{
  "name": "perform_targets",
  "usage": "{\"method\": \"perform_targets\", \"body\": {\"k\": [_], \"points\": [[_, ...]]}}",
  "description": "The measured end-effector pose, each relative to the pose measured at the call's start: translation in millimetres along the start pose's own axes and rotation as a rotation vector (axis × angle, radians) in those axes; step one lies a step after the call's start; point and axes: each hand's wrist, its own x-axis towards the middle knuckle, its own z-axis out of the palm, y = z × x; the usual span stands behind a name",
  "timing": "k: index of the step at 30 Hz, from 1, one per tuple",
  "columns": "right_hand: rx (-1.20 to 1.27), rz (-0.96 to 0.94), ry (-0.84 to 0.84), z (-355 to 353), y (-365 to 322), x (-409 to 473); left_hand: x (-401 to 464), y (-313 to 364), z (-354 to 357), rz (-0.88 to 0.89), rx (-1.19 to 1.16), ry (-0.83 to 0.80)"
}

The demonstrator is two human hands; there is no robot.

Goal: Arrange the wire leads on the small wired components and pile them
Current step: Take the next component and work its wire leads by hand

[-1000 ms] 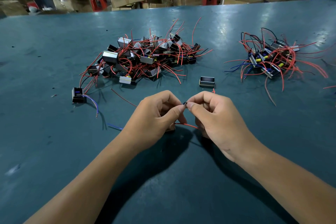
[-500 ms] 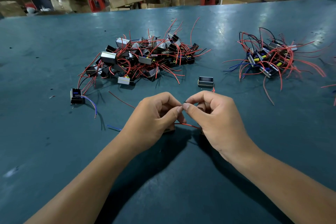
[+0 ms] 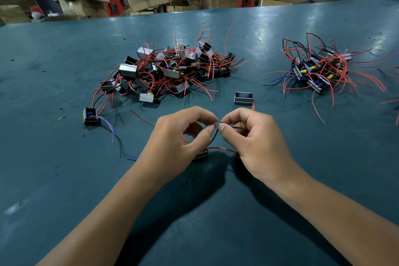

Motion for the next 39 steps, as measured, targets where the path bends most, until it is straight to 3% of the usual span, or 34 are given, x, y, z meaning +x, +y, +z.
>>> {"method": "perform_targets", "body": {"k": [6,14,23,30,32,36,37,39], "points": [[0.045,0.014,-0.021,0,0,1,1,2,-1,0.119,0.115,0.033],[-0.124,-0.107,-0.101,-6,-10,-4,8,9,-7,0.158,0.238,0.009],[-0.297,-0.224,-0.151,-9,-19,-7,6,14,-11,-0.097,0.088,-0.141],[-0.358,-0.286,-0.171,-8,-21,-8,4,24,-12,-0.105,0.2,-0.153],[-0.409,-0.315,-0.168,-7,-22,-8,4,24,-10,-0.187,0.139,-0.153],[-0.495,-0.379,-0.183,-5,-25,-10,5,24,-3,-0.614,-0.39,-0.123],[-0.488,-0.373,-0.183,-6,-25,-9,5,24,-3,-0.642,-0.442,-0.116],[-0.449,-0.33,-0.179,-9,-24,-7,4,19,-8,-0.504,-0.346,-0.081]]}}
